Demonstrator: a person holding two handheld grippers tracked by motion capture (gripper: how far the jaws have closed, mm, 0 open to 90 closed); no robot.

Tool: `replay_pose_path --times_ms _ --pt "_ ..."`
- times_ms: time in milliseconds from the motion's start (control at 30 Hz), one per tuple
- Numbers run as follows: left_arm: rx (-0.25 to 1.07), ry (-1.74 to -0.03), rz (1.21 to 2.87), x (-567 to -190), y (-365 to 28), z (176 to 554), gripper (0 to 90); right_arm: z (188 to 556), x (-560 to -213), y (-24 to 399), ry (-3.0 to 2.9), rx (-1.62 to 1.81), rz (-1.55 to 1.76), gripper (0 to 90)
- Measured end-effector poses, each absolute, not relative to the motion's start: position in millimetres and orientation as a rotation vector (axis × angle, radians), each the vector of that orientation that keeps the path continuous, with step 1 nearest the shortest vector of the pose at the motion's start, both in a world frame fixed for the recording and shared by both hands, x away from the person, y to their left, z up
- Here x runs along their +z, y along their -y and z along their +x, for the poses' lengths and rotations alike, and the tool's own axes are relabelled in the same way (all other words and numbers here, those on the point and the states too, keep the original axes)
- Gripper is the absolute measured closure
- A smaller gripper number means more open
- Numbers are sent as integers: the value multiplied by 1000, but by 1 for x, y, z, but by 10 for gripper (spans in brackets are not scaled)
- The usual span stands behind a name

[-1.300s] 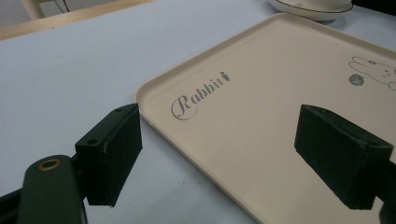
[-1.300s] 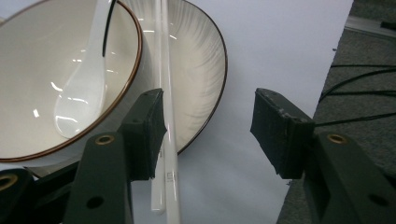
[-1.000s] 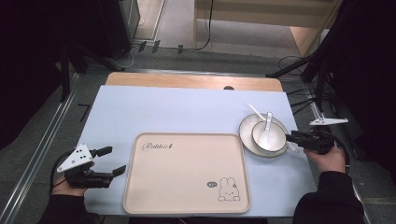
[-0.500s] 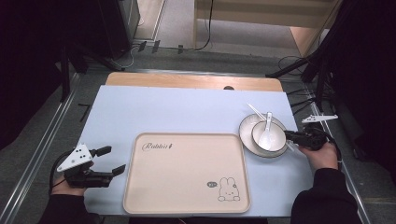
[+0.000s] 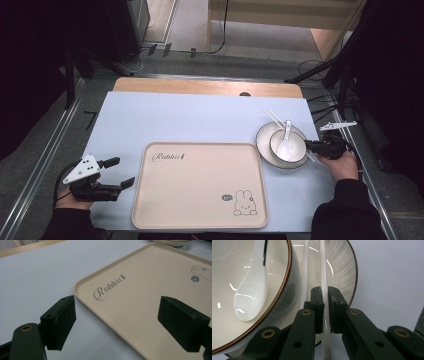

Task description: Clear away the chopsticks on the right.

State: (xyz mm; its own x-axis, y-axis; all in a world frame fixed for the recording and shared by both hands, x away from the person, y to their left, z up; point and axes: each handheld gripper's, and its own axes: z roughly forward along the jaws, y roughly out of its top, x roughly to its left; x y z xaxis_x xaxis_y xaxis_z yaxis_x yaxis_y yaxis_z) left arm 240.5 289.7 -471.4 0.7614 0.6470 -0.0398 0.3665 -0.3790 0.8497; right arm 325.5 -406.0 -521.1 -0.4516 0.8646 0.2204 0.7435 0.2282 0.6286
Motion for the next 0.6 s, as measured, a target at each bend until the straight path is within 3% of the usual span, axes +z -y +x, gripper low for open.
replay_pose_path --times_ms 600 --pt "384 -763 2007 -471 -290 240 155 313 -484 423 -2097 1127 1712 848"
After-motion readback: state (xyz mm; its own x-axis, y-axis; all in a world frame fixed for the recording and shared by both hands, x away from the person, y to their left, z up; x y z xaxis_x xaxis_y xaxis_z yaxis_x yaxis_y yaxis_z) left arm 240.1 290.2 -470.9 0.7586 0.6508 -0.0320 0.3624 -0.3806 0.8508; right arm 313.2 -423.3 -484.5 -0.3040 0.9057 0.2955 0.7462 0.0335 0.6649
